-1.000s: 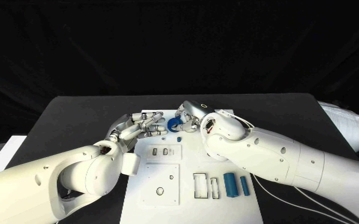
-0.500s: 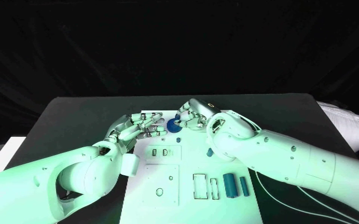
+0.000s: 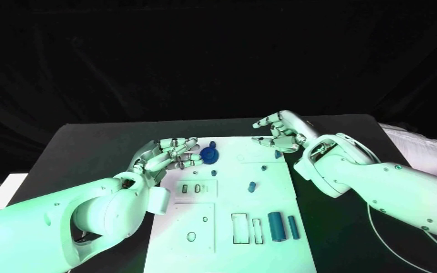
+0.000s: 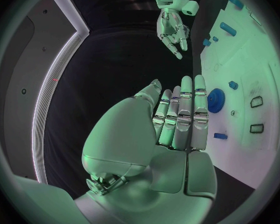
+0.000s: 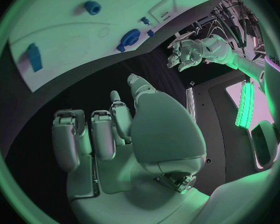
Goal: Assemble the parts on the task board
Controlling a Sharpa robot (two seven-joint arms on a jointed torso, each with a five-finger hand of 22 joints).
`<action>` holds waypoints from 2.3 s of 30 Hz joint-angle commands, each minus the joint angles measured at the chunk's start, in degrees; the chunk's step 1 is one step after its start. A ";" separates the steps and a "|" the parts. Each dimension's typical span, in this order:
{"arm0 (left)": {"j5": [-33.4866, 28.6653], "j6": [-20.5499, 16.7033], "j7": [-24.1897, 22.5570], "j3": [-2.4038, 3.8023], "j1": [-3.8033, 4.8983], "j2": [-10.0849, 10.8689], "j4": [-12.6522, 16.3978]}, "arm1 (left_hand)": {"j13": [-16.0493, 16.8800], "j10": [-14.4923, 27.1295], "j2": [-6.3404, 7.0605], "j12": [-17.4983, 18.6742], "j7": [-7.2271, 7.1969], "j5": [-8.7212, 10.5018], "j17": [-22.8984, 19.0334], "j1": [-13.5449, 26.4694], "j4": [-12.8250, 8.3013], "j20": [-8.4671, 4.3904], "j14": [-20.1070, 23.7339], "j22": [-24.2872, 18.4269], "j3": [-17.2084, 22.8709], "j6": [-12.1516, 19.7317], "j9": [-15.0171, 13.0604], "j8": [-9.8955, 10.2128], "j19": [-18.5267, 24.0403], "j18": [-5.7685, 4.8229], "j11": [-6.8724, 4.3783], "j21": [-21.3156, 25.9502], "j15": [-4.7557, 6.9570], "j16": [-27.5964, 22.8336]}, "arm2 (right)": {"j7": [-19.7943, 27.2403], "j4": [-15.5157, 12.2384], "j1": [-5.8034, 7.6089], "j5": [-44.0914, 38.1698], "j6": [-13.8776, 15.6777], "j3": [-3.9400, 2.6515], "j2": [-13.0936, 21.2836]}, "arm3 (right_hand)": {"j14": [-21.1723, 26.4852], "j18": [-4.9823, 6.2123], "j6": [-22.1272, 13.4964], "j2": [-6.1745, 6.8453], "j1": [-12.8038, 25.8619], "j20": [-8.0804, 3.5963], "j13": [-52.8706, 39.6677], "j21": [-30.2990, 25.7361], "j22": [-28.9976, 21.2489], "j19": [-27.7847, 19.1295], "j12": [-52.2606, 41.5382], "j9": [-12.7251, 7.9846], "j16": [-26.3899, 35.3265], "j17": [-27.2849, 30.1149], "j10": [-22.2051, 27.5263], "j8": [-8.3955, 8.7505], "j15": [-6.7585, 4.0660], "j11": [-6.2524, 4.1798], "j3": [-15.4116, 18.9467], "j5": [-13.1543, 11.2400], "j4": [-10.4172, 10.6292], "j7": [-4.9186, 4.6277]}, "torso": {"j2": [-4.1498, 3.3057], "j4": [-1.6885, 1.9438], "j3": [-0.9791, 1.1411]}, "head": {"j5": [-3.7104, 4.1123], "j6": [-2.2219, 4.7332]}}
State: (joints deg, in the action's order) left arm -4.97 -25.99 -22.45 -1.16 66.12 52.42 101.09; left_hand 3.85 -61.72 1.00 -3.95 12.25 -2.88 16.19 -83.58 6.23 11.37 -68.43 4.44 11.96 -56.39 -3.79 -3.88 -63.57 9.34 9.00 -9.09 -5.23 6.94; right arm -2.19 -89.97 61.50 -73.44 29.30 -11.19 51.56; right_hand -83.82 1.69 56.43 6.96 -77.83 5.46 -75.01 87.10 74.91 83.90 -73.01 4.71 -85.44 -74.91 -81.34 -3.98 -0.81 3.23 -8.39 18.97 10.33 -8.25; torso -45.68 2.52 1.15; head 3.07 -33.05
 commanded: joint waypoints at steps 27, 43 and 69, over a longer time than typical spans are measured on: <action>-0.08 1.61 -0.54 0.03 0.02 -0.81 -0.64 | -0.06 0.24 0.54 0.18 0.10 -0.27 0.16 0.16 -0.23 -0.06 0.11 -0.07 0.56 0.45 0.04 0.12 -0.33 0.90 0.00 0.33 -0.28 -0.33 | 7.12 8.13 -3.60 4.04 -7.99 -0.09 4.32 | -4.36 0.02 -0.37 0.84 -2.61 0.25 -1.43 -0.01 7.91 0.85 -0.14 -0.18 -0.69 -5.89 -0.34 0.26 0.15 0.21 0.12 -3.70 -3.01 -0.32 | 0.21 -0.70 0.29 | 1.62 -0.61; -0.08 1.57 -0.43 0.03 0.02 -0.85 -0.71 | -0.06 0.24 0.54 0.18 0.10 -0.27 0.16 0.16 -0.23 -0.06 0.11 -0.07 0.56 0.45 0.04 0.12 -0.33 0.90 0.00 0.33 -0.28 -0.33 | 6.63 10.27 -4.57 1.58 -7.04 -0.10 1.43 | -4.39 0.01 -0.16 0.06 -2.96 0.28 -1.78 0.02 7.99 0.90 -0.57 -0.15 -0.75 -6.03 -0.58 0.14 0.16 0.22 -0.26 -4.21 -3.35 -0.33 | 0.20 -0.72 0.27 | 1.56 -0.94; -0.08 1.55 -0.21 0.03 0.02 -0.87 -0.61 | -0.06 0.24 0.54 0.18 0.10 -0.27 0.16 0.16 -0.23 -0.06 0.11 -0.07 0.56 0.45 0.04 0.12 -0.33 0.90 0.00 0.33 -0.28 -0.33 | 5.93 11.12 -4.61 1.02 -6.96 -0.12 0.45 | -4.59 -0.22 4.49 -3.32 -5.12 -0.19 -4.38 0.44 9.05 1.64 -3.69 0.42 -1.15 -7.04 -2.13 -0.85 -0.43 -0.53 -4.78 -10.62 -6.45 0.54 | 0.21 -0.80 0.29 | 1.66 -1.33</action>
State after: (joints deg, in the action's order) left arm -4.99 -25.54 -22.39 -1.17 66.09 51.63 100.35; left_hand 3.85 -61.72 1.00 -3.95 12.25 -2.88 16.29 -83.59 6.07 11.37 -68.43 4.45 12.11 -56.39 -3.79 -3.88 -63.57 9.35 9.00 -9.09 -5.23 6.94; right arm 3.89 -78.84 56.94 -71.49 22.61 -11.29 52.08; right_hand -84.04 1.68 60.57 3.91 -83.09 5.46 -75.26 87.42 74.92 83.90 -76.50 5.10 -86.34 -74.92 -82.99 -4.85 -1.03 2.81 -12.79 8.64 3.96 -7.80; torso -45.44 1.71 1.46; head 4.70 -34.34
